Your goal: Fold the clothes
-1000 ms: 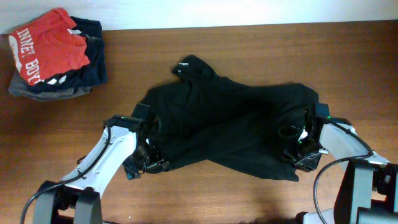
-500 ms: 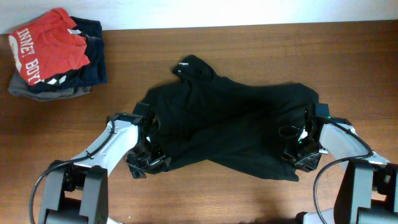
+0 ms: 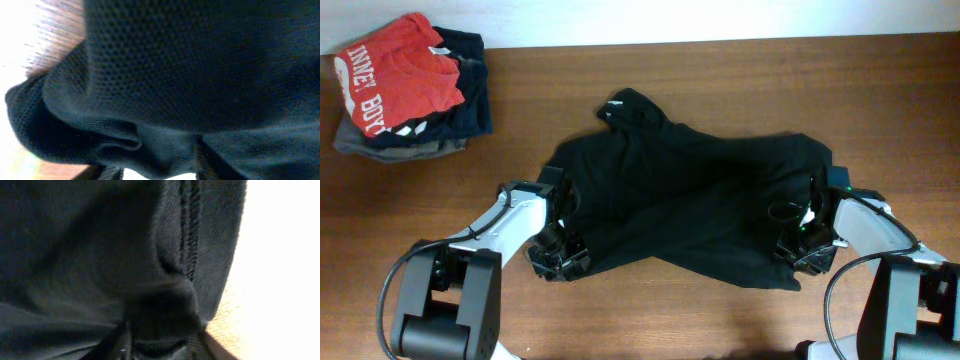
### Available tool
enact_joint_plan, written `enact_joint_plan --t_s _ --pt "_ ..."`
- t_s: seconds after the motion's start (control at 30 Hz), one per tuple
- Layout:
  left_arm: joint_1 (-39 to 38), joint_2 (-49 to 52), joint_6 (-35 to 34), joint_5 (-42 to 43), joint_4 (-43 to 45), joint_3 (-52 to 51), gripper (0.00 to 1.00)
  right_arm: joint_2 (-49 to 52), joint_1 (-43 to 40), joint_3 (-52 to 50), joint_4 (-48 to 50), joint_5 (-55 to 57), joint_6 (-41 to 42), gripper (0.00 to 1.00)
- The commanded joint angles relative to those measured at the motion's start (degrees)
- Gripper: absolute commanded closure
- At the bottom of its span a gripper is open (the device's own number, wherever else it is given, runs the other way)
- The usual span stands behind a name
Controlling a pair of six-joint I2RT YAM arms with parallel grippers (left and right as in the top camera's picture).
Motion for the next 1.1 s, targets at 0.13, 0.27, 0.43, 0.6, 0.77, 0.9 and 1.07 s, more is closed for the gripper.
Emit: enact_joint_plan --t_s 0.13,0.27,0.43,0.6,0.77,0.9,1.07 --pt "0.5 0.8 0.7 -2.6 0.2 -0.5 0.73 1.4 0.3 0.4 1.6 -0.8 -0.6 0.96" --pt "0.5 0.8 0.7 -2.7 0.1 -0.5 0.94 1.1 0.3 1.9 0.4 -0.8 -0.6 0.96" --pt "0.5 0.1 0.7 -2.7 -0.5 -0.2 0.99 -0.5 0.3 3.7 -1.9 -0.8 -0.6 0.96" --pt "0.5 -2.8 1.0 -3.0 -1.7 1.2 0.99 -3.2 0.3 5.3 -4.6 -0.8 -0.6 0.96" --pt "0.5 -8.9 1.2 -5.6 -3.5 2.3 0.99 -7.0 0.3 6.3 -7.1 -0.8 -0.5 0.96" --pt "0.5 -13.3 1.1 -5.7 -5.3 2.3 0.99 -10.8 0.3 6.3 -9.8 -0.8 -0.3 0.96" --pt "0.5 -18.0 1.1 -5.9 -9.8 2.3 0.99 -17.5 0.3 6.3 -13.2 -0.5 1.6 0.96"
